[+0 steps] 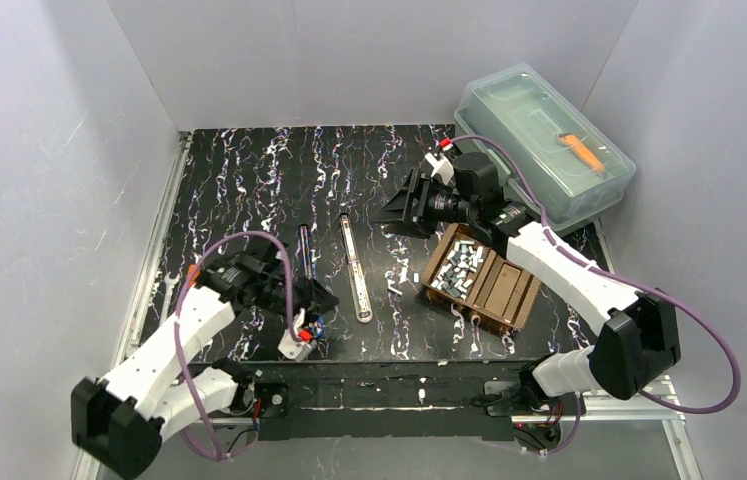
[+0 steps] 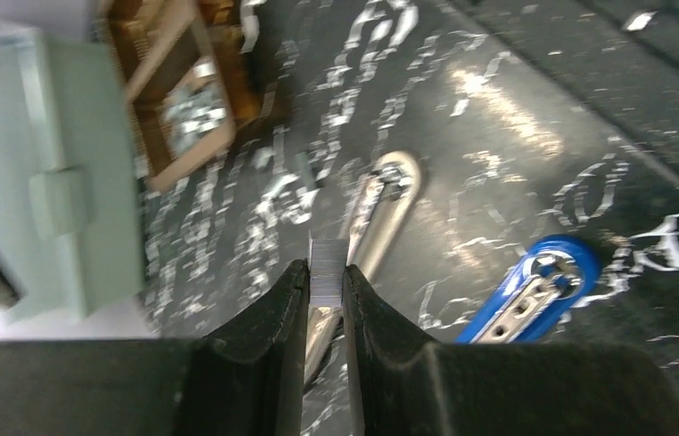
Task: Load the staples into the stapler
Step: Place the staple at the center of the board.
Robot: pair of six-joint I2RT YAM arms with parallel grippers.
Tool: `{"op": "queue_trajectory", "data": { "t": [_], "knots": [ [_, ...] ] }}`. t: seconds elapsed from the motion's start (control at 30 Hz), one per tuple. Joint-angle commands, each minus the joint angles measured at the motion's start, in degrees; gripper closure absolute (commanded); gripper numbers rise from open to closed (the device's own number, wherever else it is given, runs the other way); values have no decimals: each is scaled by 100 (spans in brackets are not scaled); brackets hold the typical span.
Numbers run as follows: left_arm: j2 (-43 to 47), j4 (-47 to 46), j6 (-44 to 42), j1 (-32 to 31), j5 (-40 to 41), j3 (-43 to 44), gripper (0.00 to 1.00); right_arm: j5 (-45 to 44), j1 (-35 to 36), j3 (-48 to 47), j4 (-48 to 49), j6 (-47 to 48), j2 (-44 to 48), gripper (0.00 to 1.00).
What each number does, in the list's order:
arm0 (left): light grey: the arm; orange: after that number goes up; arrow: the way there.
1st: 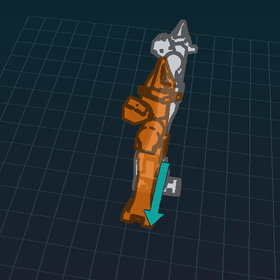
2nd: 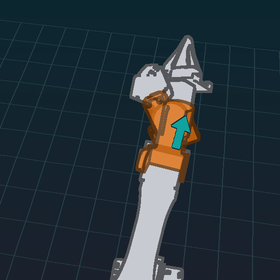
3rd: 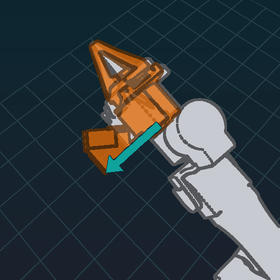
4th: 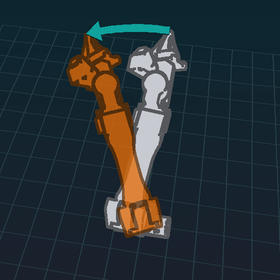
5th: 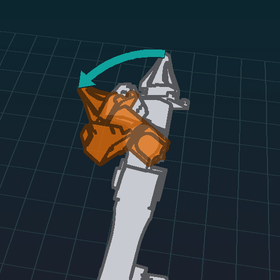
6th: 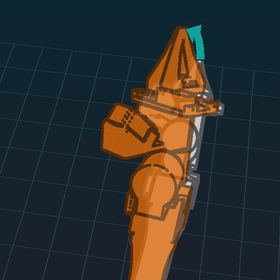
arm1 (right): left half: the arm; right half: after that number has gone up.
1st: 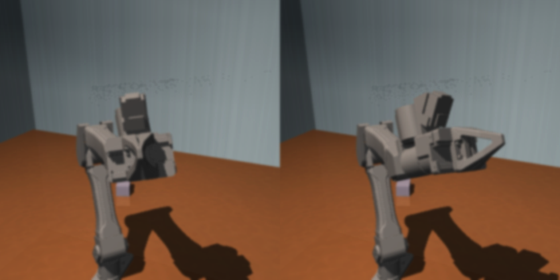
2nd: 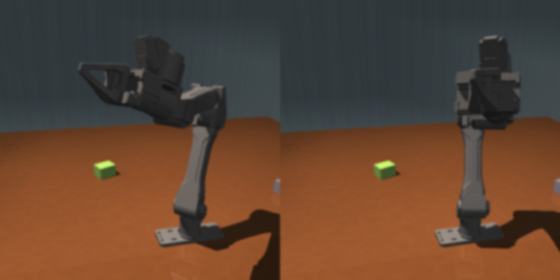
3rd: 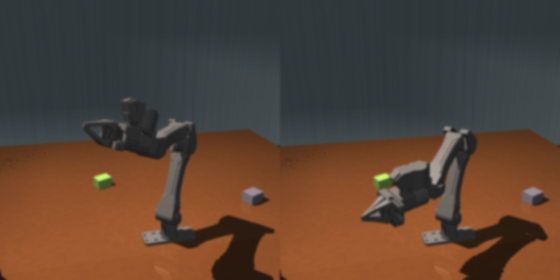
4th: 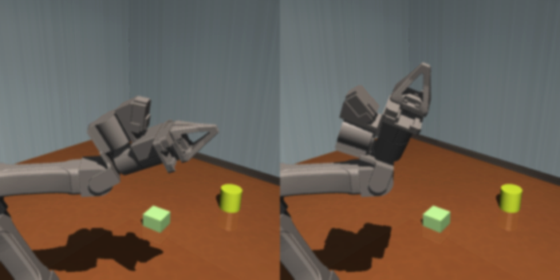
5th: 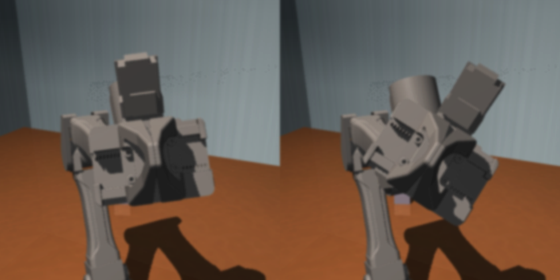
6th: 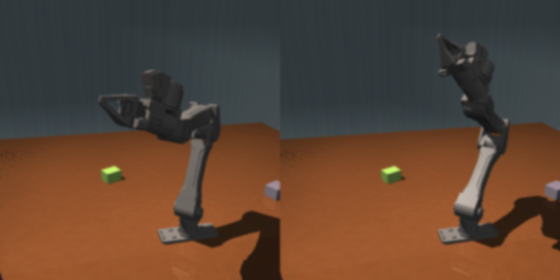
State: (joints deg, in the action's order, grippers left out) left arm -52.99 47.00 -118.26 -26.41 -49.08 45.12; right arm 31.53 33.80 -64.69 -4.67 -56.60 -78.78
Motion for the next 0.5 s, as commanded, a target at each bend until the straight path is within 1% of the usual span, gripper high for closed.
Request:
{"op": "queue_trajectory", "data": {
  "t": [0.0,0.13,0.47],
  "knots": [
    [-771,571,-2093,-421,845,256,100,-727,-5,-49,-962,694,353,30],
    [-1514,664,-2603,-513,1369,378,100,-990,-19,67,-1160,826,545,30],
    [-2925,635,-2770,-875,2113,1014,100,-1129,-25,395,-1194,887,819,30]
  ]
}}
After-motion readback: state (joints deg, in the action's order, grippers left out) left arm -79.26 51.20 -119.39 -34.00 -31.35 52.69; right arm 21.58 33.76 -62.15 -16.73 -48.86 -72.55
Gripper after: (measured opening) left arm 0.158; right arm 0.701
